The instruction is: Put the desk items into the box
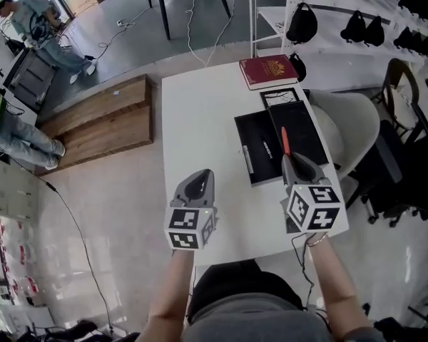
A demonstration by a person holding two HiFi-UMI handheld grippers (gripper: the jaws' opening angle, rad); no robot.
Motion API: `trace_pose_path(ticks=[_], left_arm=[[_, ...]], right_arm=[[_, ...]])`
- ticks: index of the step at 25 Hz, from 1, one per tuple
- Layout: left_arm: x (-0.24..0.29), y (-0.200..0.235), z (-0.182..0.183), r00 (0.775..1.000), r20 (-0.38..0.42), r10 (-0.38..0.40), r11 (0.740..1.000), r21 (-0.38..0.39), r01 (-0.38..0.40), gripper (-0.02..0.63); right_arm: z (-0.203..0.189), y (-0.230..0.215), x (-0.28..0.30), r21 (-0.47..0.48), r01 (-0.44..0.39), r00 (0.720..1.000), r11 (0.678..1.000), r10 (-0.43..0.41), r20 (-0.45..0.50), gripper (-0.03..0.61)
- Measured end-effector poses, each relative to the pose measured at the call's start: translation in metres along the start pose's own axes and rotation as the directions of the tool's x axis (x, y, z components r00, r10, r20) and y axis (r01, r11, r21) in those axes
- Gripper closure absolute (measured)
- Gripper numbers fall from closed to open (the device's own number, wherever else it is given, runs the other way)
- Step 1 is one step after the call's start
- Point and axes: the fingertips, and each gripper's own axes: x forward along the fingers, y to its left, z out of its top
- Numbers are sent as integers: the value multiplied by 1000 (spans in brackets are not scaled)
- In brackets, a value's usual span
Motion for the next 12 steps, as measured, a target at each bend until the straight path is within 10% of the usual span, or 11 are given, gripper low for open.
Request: trace_pose_path(ticks=[12], left_arm=[[-1,45,-7,999,1,34,997,-62,-34,606]], right_arm=[[-13,26,53,-45,-37,994,998,32,-103,525]])
